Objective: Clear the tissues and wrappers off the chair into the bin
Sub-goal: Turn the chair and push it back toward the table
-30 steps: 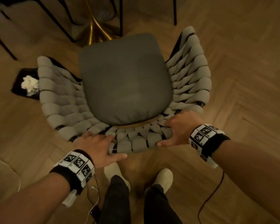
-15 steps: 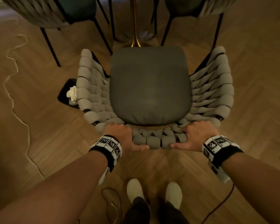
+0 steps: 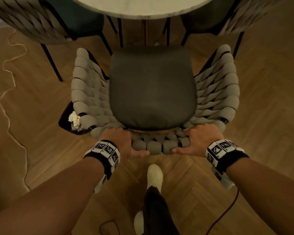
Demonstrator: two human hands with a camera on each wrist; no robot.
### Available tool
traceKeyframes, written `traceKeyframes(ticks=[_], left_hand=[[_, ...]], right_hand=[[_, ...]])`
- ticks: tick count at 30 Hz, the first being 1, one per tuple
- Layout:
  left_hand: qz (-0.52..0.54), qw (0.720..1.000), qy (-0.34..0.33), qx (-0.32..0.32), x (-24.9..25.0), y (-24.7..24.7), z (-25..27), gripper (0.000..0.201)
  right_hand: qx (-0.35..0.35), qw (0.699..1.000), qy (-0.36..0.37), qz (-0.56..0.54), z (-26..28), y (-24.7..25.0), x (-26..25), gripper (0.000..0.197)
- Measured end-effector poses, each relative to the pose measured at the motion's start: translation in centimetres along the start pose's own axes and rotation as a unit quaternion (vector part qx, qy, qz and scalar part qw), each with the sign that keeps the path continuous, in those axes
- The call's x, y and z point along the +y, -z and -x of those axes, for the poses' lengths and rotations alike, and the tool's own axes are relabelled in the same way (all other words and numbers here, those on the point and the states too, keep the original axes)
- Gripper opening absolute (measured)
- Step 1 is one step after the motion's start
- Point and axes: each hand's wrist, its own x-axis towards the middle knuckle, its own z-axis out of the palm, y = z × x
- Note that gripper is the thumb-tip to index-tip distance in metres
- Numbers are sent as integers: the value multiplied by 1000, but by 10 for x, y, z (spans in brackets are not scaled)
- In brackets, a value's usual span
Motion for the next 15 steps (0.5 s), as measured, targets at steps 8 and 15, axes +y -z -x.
traceKeyframes(ticks=[8, 15], left_hand=[[-3, 1000, -2, -5, -24, 19, -23, 101], [16, 1000, -2, -17, -24, 23, -20, 96]], right_hand=[[-11, 1000, 8, -8, -28, 18, 4, 94], [-16, 1000, 3, -19, -28, 20, 3, 94]])
